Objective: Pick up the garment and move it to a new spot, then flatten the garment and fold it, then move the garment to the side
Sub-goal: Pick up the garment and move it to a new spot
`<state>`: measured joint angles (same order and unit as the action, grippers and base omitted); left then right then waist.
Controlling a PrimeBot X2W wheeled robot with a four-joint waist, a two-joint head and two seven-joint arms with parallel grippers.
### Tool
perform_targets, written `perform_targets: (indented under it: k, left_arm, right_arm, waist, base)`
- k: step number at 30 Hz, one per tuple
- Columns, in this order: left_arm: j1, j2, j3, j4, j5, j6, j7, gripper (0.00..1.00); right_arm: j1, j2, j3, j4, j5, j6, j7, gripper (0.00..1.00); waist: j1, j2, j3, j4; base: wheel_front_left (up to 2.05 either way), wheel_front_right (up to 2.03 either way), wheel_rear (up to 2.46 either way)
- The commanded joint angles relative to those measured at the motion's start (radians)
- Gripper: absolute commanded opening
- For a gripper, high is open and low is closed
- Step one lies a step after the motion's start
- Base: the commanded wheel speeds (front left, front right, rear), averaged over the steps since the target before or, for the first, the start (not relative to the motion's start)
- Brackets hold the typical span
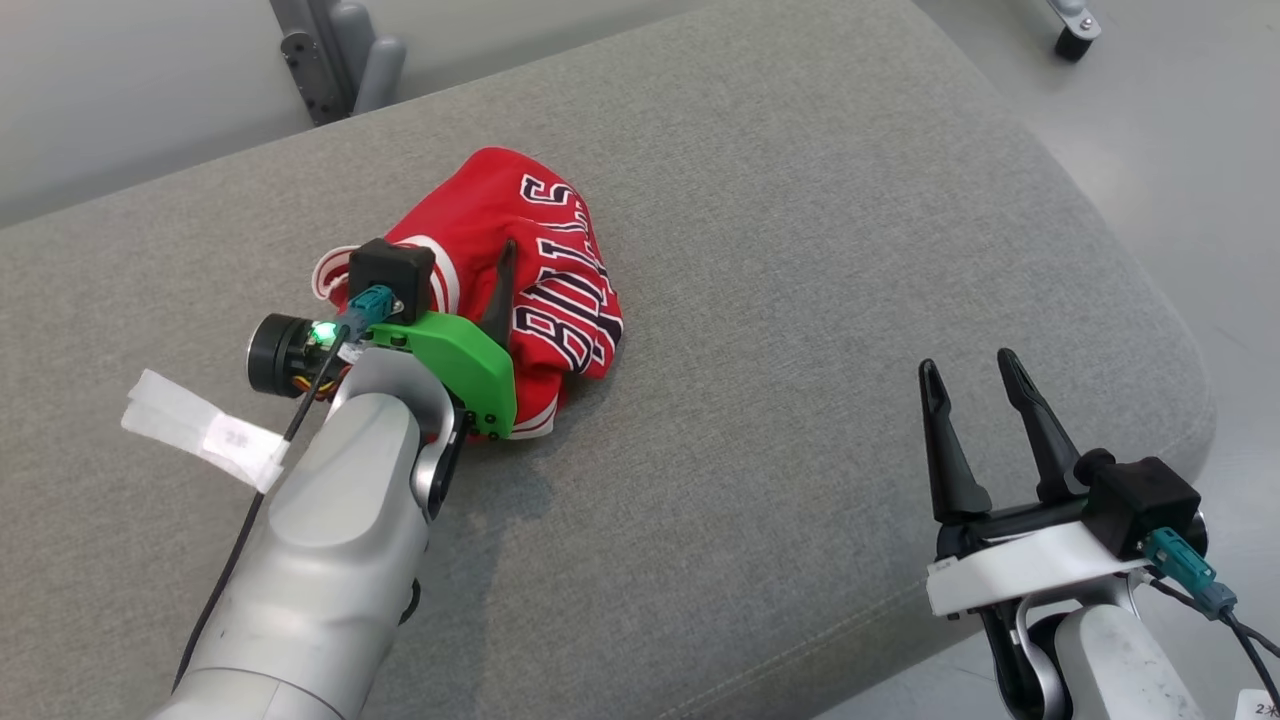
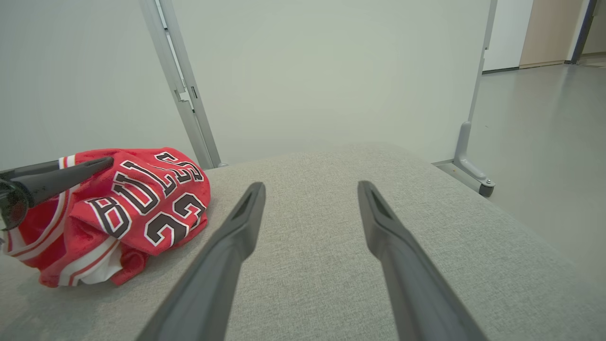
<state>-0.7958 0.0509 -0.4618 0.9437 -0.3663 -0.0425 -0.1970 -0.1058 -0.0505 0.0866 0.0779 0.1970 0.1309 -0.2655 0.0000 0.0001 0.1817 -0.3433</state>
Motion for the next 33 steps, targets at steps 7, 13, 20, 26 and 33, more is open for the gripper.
perform_targets:
  k: [7, 13, 20, 26, 33]
  left_arm:
    - [0.049, 0.000, 0.024, -0.084, -0.076, -0.009, -0.061, 1.00]
    - [0.211, 0.004, 0.104, -0.193, -0.168, -0.005, -0.068, 1.00]
    - [0.385, 0.042, 0.119, -0.301, -0.203, -0.013, -0.060, 1.00]
    - [0.554, 0.057, 0.208, -0.527, -0.170, 0.038, -0.069, 1.00]
    - [0.773, 0.031, 0.375, -0.734, -0.074, 0.082, -0.067, 1.00]
  right_arm:
    - [0.013, -0.001, 0.017, -0.008, 0.009, 0.000, 0.000, 1.00]
    - [0.049, -0.001, 0.028, -0.005, 0.014, 0.000, 0.000, 1.00]
    - [0.086, -0.001, 0.034, -0.007, 0.000, 0.000, 0.000, 1.00]
    - [0.113, -0.001, 0.018, -0.015, -0.007, 0.000, 0.000, 1.00]
    - [0.137, -0.001, 0.015, -0.020, -0.007, 0.000, 0.000, 1.00]
  waist:
    - [0.0000, -0.0001, -0.081, 0.096]
    - [0.0000, -0.0001, -0.151, 0.165]
    - [0.0000, -0.0001, -0.194, 0.229]
    - [0.0000, -0.0001, -0.225, 0.265]
    - [0.0000, -0.0001, -0.243, 0.281]
  base:
    - [0.00, 0.00, 0.00]
    - [0.00, 0.00, 0.00]
    - [0.00, 0.00, 0.00]
    - [0.00, 0.00, 0.00]
    - [0.00, 0.00, 0.00]
